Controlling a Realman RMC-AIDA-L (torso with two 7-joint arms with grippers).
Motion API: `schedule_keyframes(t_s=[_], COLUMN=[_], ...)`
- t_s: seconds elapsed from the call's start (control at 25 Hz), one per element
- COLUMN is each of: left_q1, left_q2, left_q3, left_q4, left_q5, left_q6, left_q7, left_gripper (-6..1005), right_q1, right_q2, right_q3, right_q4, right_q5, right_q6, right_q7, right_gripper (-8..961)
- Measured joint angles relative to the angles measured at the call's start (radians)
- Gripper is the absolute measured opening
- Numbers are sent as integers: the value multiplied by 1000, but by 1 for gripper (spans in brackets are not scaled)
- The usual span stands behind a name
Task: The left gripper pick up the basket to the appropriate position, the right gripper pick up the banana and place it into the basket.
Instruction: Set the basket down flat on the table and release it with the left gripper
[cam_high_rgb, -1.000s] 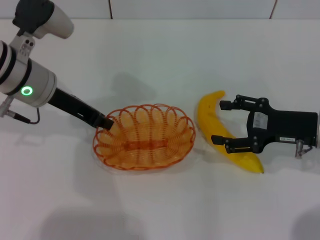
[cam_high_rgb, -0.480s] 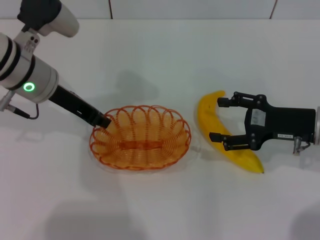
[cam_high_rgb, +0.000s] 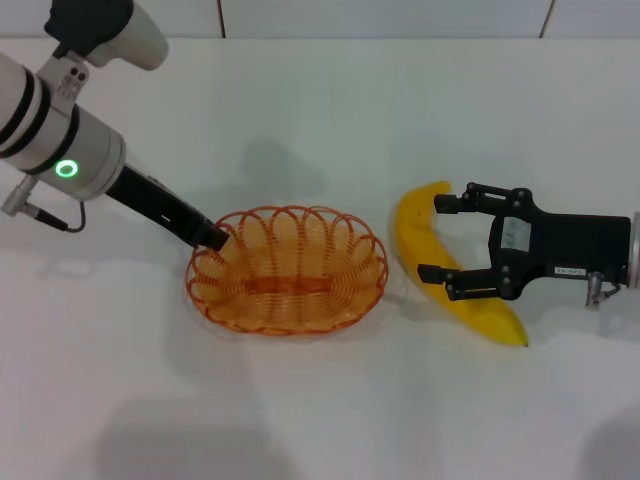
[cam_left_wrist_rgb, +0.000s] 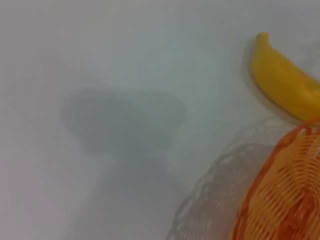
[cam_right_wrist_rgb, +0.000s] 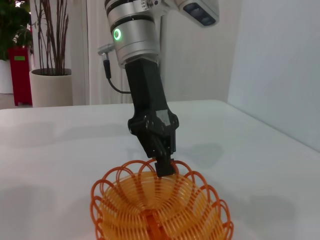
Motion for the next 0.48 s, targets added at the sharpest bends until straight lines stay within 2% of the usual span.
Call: schedule_keyframes(t_s=[0.48], left_q1=[-3], left_q2=[1], left_q3=[1], left_q4=[-2], left_q5=[1], left_q6=[-1], left_q7=[3], left_gripper=[64], right_q1=[8], right_q2=[2], right_q3=[0], right_q4=[2], right_q5=[0], right_q6=[0], right_q7=[0], right_gripper=[894])
